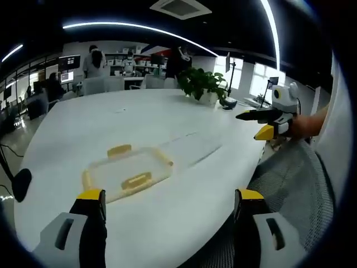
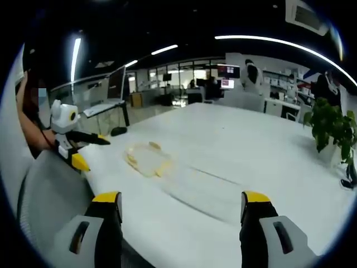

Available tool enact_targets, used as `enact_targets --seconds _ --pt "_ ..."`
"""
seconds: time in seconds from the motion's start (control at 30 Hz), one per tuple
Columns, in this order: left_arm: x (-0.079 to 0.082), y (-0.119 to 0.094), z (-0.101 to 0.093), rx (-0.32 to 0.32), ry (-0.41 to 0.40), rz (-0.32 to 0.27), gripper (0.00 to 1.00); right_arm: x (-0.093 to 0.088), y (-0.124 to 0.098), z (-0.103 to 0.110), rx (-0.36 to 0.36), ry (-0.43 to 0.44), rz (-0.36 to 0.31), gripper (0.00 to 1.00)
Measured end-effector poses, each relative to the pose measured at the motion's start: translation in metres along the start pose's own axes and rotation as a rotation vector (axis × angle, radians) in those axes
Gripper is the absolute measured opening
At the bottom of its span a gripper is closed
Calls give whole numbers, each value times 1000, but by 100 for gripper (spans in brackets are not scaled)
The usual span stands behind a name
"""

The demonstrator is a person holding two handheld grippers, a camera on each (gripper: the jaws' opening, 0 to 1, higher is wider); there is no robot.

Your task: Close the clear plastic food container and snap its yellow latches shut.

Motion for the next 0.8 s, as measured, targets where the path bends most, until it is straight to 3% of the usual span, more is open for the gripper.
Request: enact_targets --seconds 0.8 --pt "-1 0 0 -9 7 12 95 0 0 2 6 -6 10 87"
Point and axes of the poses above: the point that each gripper's makers call its tool centre point, and the gripper's own axes: y roughly forward along the fingers, z roughly to its left, x roughly out of its top, the point moved 8 cm from there along -y, roughly backward along the fingers, and after that the axes turned 14 degrees about -z, right-handed, at the moved point
